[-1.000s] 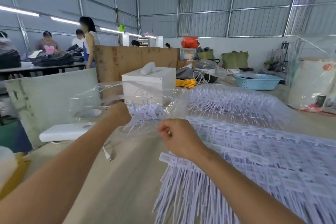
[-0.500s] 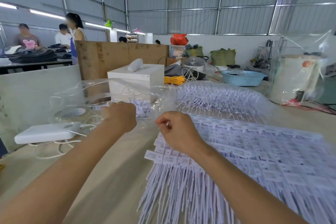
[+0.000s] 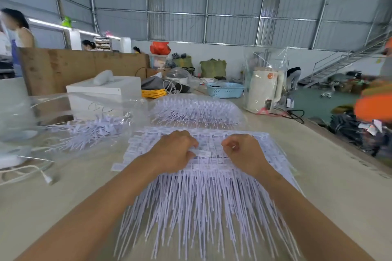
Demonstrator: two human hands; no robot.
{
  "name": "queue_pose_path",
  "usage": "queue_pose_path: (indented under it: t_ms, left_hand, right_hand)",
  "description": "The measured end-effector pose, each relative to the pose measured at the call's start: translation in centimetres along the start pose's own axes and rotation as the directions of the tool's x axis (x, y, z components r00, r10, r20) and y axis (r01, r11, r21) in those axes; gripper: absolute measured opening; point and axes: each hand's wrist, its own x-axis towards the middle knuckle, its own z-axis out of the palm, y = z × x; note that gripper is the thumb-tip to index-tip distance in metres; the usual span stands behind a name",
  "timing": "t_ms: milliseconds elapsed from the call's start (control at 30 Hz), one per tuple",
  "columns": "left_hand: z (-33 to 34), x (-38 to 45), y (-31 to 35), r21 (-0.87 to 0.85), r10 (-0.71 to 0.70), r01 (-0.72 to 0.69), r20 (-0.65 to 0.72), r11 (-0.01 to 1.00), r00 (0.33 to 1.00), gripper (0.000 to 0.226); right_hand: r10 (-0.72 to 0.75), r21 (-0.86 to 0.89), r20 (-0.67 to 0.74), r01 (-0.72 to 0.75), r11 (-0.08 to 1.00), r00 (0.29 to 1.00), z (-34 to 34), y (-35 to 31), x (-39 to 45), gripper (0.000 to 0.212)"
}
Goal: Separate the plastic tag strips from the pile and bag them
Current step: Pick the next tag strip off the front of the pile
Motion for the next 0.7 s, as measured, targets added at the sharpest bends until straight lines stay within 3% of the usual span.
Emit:
queue_pose_path:
  t_ms: [200, 400, 600, 700]
  left_hand:
    - [1.1, 1.5, 0.0, 0.070, -0.094, 0.090, 0.066, 0.993, 0.993, 0.032]
    - [1.0, 1.9, -0.8, -0.060, -0.108, 0.109, 0.029, 0.992, 0.994, 0.029]
    - [0.3, 2.0, -0.5, -0.026, -0.089, 0.089, -0.003, 0.996, 0.996, 0.021]
    - [-1.6, 2.0, 0.6, -0.082, 0.003, -0.003, 0.006, 0.997, 1.000, 0.017]
  right_hand:
    - [-0.034, -0.045, 0.060, 0.037, 0.998, 0.998, 0.0, 1.2, -1.4, 0.020]
    - [-0.059, 0.002, 0.041, 0.059, 0.998, 0.997, 0.1, 1.7, -1.8, 0.016]
    - [-0.064, -0.036, 0.053, 0.066, 0.997, 0.997, 0.0, 1.1, -1.7, 0.019]
    - [-0.115, 0.137, -0.027, 0.118, 0.984, 0.993, -0.4, -0.6, -1.9, 0.019]
